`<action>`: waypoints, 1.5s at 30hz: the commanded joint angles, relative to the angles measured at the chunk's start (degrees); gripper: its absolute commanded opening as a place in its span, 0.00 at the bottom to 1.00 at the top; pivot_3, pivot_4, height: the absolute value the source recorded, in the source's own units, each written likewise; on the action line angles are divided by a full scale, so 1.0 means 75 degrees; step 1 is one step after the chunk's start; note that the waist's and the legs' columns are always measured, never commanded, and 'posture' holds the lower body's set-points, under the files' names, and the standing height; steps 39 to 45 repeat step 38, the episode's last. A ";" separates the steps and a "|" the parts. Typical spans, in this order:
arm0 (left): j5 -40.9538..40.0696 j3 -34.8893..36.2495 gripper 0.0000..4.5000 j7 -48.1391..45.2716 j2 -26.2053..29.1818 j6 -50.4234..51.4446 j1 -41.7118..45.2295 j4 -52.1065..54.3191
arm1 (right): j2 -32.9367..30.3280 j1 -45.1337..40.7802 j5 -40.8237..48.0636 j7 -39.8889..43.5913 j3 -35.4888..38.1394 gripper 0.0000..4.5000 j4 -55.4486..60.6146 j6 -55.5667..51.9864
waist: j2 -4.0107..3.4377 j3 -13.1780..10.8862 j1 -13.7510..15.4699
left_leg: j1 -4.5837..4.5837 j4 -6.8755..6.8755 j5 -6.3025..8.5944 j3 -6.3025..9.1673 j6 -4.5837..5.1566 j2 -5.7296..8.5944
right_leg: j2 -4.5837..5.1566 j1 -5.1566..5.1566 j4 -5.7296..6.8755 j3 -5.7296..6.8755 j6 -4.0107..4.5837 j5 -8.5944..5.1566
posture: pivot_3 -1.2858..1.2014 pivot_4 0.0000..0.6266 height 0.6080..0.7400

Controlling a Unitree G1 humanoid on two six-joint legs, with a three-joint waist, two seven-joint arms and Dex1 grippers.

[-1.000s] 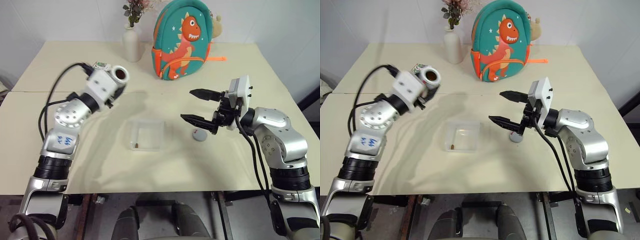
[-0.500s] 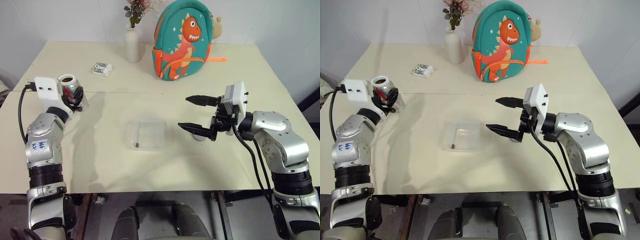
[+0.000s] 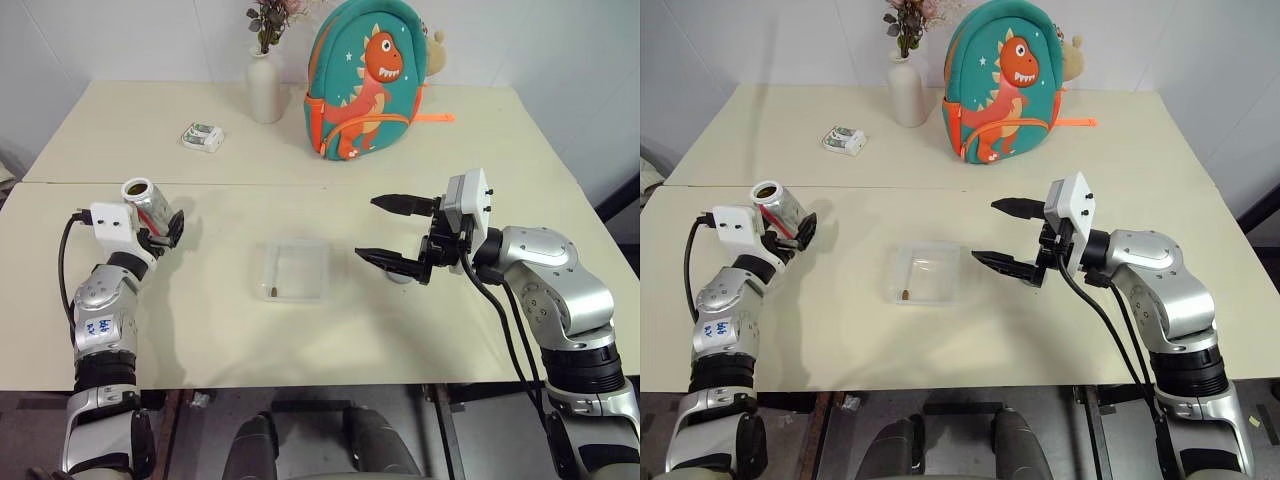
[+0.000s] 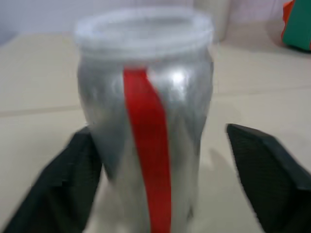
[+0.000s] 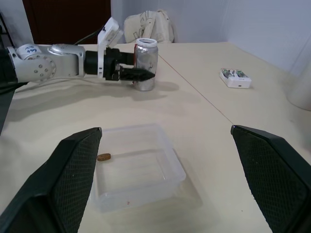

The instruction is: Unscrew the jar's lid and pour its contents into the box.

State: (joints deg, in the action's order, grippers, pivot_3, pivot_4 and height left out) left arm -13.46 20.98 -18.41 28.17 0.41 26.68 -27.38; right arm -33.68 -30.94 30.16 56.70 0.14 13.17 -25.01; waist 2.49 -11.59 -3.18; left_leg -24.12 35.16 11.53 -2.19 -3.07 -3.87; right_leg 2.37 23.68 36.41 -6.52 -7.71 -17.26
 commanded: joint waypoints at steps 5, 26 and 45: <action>-0.0111 0.0084 1.00 -0.0167 0.0244 0.0376 -0.0654 0.1141 | -0.0010 0.0039 0.0018 0.0069 0.0003 1.00 0.0253 0.0191 | 0.0001 0.0000 -0.0005 | 0.0000 -0.0001 0.0000 0.0000 0.0000 -0.0001 | 0.0000 0.0001 0.0000 -0.0001 0.0001 0.0000 | 0.52 0.24 1.00; -0.1360 -0.0567 1.00 -0.5113 0.2864 -0.0038 -0.2109 0.4837 | -0.1218 0.0942 0.0382 0.0872 0.0989 1.00 0.0671 0.0649 | -0.0001 0.0004 -0.0006 | -0.0001 -0.0080 0.0010 -0.0072 0.0000 -0.0003 | 0.0053 -0.0013 -0.0116 0.0004 0.0176 -0.0075 | 0.52 0.24 1.00; -0.1477 -0.0846 1.00 -0.5233 0.2812 0.0525 -0.1700 0.4618 | -0.1612 0.1940 0.0550 0.0295 0.1640 1.00 0.1298 0.0161 | -0.0001 0.0004 -0.0052 | 0.0002 -0.0062 0.0015 -0.0070 0.0004 -0.0032 | 0.0011 0.0004 -0.0084 -0.0004 0.0065 -0.0028 | 0.52 0.24 1.00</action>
